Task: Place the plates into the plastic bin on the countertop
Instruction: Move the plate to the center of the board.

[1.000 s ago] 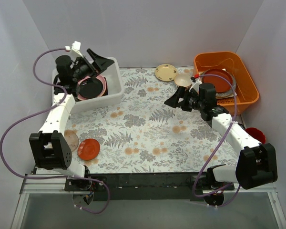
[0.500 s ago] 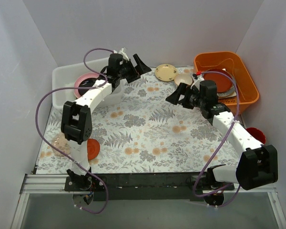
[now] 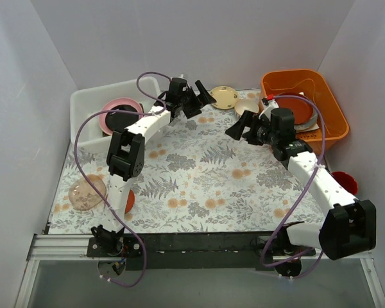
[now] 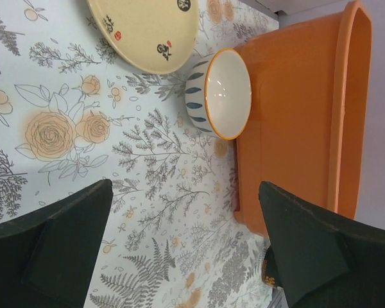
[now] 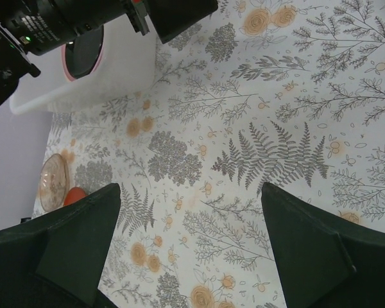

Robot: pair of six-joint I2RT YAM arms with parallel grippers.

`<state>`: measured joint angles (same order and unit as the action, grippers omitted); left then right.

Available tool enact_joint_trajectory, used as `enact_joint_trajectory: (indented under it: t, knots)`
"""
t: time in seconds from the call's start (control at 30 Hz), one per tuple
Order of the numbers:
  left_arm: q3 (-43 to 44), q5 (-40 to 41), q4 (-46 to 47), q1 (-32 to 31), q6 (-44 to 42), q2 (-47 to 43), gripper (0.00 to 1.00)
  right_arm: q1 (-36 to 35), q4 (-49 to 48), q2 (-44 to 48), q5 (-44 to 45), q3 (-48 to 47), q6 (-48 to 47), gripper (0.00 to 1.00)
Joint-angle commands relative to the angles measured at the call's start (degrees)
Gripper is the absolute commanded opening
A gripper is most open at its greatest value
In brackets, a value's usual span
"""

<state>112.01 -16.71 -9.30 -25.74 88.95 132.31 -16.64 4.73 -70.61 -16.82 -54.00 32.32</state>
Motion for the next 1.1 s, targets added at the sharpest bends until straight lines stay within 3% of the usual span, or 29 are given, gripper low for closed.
enact_joint_trajectory:
  t: [0.0, 0.17, 0.4, 0.57, 0.67, 0.73, 0.87, 1.07]
  knots:
    - [4.97, 4.30, -3.69, 0.42, -2.72, -4.07, 0.98, -0.14, -2.27, -4.44, 1.79, -3.47, -3.65, 0.98]
    - [3.49, 6.08, -6.60, 2.88, -5.63, -9.87, 0.98, -1.02, 1.41, -12.17, 5.73, -14.80, -9.10, 0.98]
    - [-0.20, 0.98, -10.48, 12.97, -3.17, -20.57, 0.98, -4.62, 7.74, -25.53, 9.87, -29.75, -17.27, 0.98]
    - [1.36, 0.45, -14.07, 18.00, -6.50, -25.17, 0.98, -8.40, 8.88, -33.60, 12.68, -36.42, -22.81, 0.98]
    - [1.73, -0.25, -17.41, 20.55, -8.00, -27.10, 0.98, -9.72, 13.78, -40.62, 16.54, -45.64, -26.42, 0.98]
    - [0.41, 0.97, -18.91, 21.34, -8.87, -28.42, 0.98, -10.86, 15.30, -43.90, 23.56, -51.78, -29.14, 0.98]
    - [-4.95, 3.52, -18.56, 21.52, -10.46, -33.77, 0.98, -15.60, 12.33, -49.87, 39.18, -54.63, -38.70, 0.98]
    - [-11.10, 3.44, -18.82, 22.22, -11.51, -37.12, 0.98, -18.51, 9.78, -58.13, 54.58, -58.50, -47.06, 0.98]
